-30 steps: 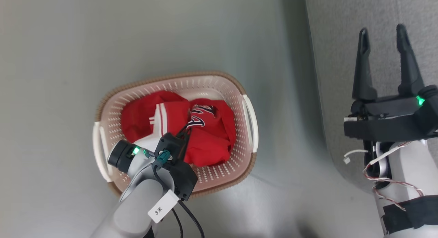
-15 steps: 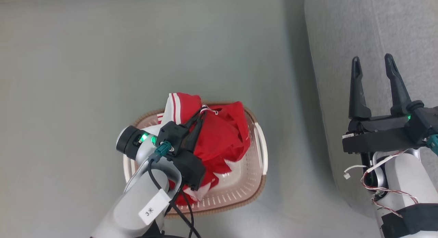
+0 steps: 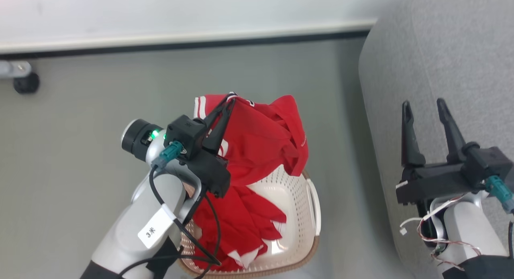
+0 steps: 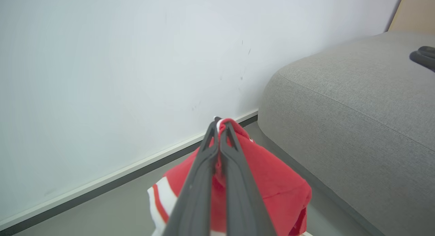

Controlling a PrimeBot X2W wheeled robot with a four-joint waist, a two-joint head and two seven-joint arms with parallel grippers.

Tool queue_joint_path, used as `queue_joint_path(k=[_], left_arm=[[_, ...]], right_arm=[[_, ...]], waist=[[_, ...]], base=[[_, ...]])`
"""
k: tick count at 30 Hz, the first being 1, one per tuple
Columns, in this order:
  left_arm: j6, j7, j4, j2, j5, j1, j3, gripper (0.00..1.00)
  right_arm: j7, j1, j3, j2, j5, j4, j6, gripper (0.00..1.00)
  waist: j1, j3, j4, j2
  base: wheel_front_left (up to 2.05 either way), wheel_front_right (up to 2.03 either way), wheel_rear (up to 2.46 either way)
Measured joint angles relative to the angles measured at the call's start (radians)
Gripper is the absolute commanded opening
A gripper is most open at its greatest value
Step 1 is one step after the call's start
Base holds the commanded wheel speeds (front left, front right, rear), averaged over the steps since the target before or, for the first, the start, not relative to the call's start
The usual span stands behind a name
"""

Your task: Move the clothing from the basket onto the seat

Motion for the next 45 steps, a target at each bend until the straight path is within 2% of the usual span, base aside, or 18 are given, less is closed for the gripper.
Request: queue_joint_path(k=[15,24,30,45], left_arm=[[-0.025,-0.003,0.089,0.001,-0.019,-0.061,-0.005,0.00],[-0.026,0.000,0.122,-0.021,-0.052,-0.064,-0.029,0.00],[-0.033,0.020,0.107,-0.029,-0.063,-0.051,-0.053,0.00],[-0.034,0.070,0.039,-0.037,-0.102,-0.018,-0.101,0.00]], right_arm=[[0.000,0.065,0.063,0.015,0.003,0.091,0.044,1.00],[0.000,0.090,0.180,0.035,0.002,0.200,0.079,1.00],[0.000,0.122,0.263,0.046,0.002,0.259,0.087,1.00],[0.000,-0.024,0.413,0.050,-0.002,0.414,0.096,1.00]], waist=[[0.0001,-0.200,0.024,0.0000],[0.0001,-0.318,0.035,0.0000],[0.0000,-0.388,0.043,0.0000],[0.0002,-0.433,0.096,0.0002]], base=[[0.00,0.00,0.00],[0.00,0.00,0.00],[0.00,0.00,0.00],[0.00,0.00,0.00]])
